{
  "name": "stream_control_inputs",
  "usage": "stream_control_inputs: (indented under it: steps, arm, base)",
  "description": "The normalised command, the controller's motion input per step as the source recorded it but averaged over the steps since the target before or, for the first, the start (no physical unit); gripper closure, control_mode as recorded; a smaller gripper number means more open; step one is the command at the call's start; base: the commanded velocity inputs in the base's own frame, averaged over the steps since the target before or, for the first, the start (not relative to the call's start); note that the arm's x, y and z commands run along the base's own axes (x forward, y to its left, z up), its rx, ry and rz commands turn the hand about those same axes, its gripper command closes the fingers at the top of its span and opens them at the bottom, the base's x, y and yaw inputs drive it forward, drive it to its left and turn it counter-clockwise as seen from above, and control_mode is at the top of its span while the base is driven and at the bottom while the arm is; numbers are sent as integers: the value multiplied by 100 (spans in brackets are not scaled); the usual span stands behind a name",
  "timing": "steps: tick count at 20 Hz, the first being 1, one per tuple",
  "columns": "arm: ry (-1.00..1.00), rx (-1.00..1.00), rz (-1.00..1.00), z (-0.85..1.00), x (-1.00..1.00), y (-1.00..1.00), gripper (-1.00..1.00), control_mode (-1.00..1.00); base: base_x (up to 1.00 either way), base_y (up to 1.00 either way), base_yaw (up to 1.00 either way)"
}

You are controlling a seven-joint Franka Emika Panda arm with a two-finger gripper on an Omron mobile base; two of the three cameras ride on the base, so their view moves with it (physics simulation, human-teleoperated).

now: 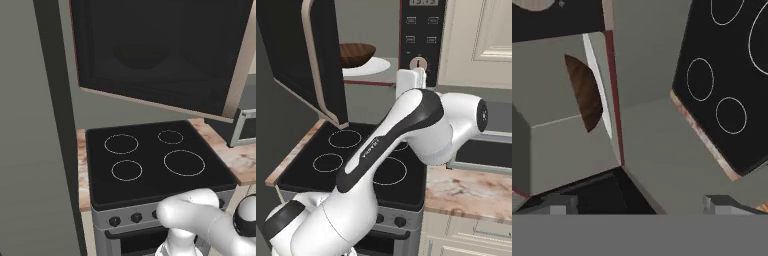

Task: Open the microwave door.

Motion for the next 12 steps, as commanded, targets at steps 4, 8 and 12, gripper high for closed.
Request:
stream_control_inputs:
  steps: [4, 8, 12]
  arm:
    - [34, 21, 9, 0, 37, 5, -100, -100]
    - [31, 17, 17, 0, 0, 14, -100, -100]
    - [31, 18, 21, 0, 0, 20, -100, -100]
  base:
    - [0, 0, 0]
    - [0, 0, 0]
    - [0, 0, 0]
